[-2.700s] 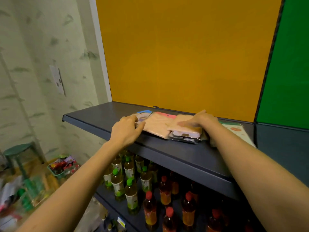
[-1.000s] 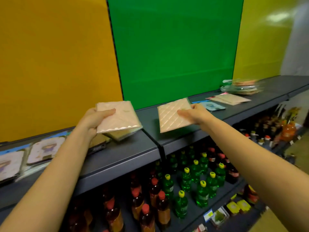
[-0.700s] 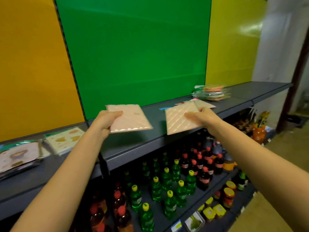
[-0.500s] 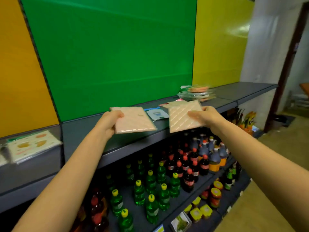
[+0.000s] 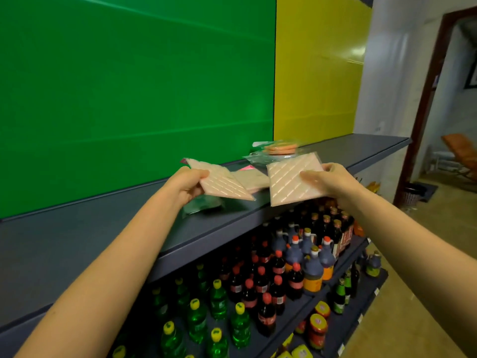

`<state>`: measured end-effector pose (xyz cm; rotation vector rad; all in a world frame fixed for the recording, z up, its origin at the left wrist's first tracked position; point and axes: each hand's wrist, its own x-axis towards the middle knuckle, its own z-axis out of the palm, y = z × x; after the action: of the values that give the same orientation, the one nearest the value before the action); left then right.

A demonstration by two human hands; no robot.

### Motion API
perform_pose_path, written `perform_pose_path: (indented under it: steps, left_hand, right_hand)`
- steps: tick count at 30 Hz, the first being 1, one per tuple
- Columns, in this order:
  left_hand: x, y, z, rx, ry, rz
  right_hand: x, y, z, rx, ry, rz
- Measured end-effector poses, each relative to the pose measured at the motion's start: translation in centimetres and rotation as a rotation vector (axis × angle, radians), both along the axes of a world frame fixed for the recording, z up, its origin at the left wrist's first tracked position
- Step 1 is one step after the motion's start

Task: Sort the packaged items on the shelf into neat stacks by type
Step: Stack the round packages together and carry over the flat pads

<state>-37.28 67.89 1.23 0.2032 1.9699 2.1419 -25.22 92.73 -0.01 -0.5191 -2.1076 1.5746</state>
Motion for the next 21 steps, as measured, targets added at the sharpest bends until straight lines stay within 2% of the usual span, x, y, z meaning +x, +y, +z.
perform_pose_path:
  steps: [5,14,21]
  left_hand:
    - [-3.9,5.0,0.7,-0.003,-0.005,-0.003]
    - [-9.4,11.0,-1.9,-0.081,-0.082,-0.003]
    - [-10.0,12.4,-2.1,-0.209,-0.086,0.087]
  right_hand:
    - [-4.4,3.7,2.0,0.095,0.019,-0.003]
    - [-10.2,7.8,2.5,0.098,0.042,0.063]
    - [-15.3,7.4,2.7,0.094,-0.025,0.267]
